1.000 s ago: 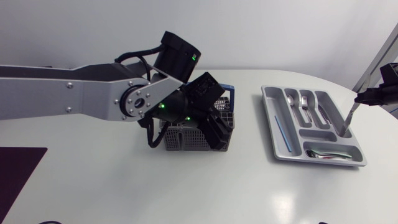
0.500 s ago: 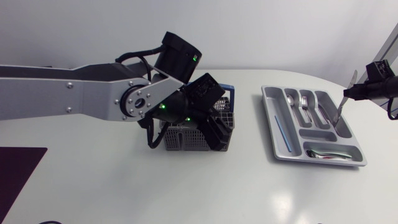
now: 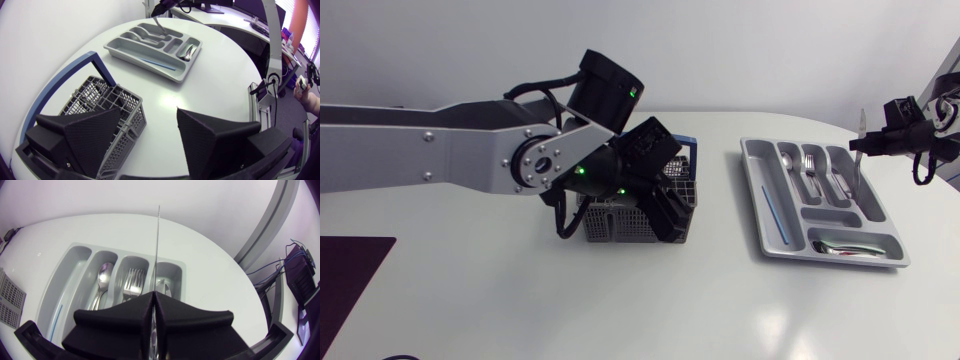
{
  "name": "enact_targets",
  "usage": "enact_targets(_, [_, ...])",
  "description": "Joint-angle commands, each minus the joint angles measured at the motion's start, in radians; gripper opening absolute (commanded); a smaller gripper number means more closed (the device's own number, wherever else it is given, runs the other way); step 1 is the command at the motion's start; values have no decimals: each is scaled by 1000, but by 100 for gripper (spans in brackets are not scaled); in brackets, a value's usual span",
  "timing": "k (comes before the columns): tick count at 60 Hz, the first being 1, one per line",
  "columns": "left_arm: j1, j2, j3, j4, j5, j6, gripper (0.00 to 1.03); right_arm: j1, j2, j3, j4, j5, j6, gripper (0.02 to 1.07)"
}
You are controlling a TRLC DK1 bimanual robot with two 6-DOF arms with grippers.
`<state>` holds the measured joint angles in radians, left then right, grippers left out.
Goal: Unload the cutlery basket into the drawer organizer.
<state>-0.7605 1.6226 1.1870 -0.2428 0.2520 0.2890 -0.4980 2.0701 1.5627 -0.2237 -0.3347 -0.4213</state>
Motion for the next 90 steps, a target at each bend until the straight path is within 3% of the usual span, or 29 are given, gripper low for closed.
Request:
enact_targets(1, [-3, -24, 26, -10, -7, 15, 98, -7, 61, 16, -6, 31, 9, 8])
enact_targets(45, [-3, -47, 20, -13, -20, 15, 98, -19, 84, -44, 24, 72, 3, 9])
enact_targets(65, [16, -101, 3, -27, -28, 16, 98, -8, -11, -92, 38, 77, 16, 42])
enact_targets(78, [35, -139, -18, -26, -34, 16, 98, -5, -163, -191, 64, 68, 19, 42])
enact_targets(90, [61, -184, -35, -26, -37, 15, 98, 36, -346, -308, 72, 22, 21, 50])
